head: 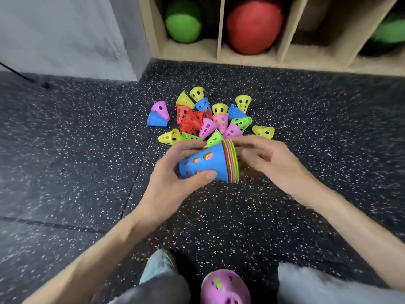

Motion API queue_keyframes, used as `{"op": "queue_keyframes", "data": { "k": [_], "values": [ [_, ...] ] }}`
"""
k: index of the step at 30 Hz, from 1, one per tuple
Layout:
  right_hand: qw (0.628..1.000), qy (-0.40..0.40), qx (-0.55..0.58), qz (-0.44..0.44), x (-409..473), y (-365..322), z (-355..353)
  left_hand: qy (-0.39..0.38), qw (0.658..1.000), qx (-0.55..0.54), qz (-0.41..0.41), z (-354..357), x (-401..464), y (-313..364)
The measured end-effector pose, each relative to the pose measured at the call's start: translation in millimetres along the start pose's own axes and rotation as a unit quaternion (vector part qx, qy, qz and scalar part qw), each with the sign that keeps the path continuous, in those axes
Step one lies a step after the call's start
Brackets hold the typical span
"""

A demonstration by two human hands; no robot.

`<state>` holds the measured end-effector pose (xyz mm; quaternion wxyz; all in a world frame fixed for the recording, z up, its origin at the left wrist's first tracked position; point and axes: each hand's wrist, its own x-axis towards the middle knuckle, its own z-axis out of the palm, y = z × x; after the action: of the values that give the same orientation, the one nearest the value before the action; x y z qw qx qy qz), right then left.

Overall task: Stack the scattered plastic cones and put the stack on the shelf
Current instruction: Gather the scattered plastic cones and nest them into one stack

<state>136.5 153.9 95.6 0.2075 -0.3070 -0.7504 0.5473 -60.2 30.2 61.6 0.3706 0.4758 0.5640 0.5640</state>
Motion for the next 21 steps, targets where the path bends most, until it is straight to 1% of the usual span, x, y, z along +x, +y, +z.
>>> {"op": "queue_keyframes", "data": {
  "k": [1, 3, 5, 8, 11, 13, 16, 21],
  "values": [
    [1.000, -0.012, 0.009, -0.001, -8.3, -18.1, -5.5, -0.003, 1.000, 0.004, 0.010, -5.6, -2.4, 17.3],
    [0.999, -0.047, 0.010, 0.004, -20.6, -49.5, -16.0, -0.032, 0.998, 0.036, 0.037, -16.2, -5.9, 53.2],
    [0.997, -0.068, -0.027, 0.014, -26.6, -79.1, -23.7, -0.079, 0.990, 0.099, 0.066, -26.0, -7.5, 94.4],
    [0.997, -0.073, -0.039, -0.008, -36.1, -119.9, -31.7, -0.136, 0.962, 0.216, 0.100, -37.1, -6.7, 155.0],
    [0.995, -0.090, -0.042, -0.017, -52.2, -163.4, -39.1, -0.170, 0.936, 0.284, 0.124, -40.7, -10.7, 210.6],
    [0.991, -0.106, -0.073, -0.023, -64.9, -185.4, -42.5, -0.173, 0.931, 0.291, 0.137, -36.2, -18.3, 227.6],
    [0.987, -0.103, -0.115, -0.041, -83.5, -206.6, -41.5, -0.157, 0.940, 0.258, 0.155, -31.6, -34.2, 226.6],
    [0.984, -0.086, -0.141, -0.060, -114.2, -204.6, -14.9, -0.143, 0.957, 0.195, 0.159, -38.8, -60.9, 225.4]
  ]
}}
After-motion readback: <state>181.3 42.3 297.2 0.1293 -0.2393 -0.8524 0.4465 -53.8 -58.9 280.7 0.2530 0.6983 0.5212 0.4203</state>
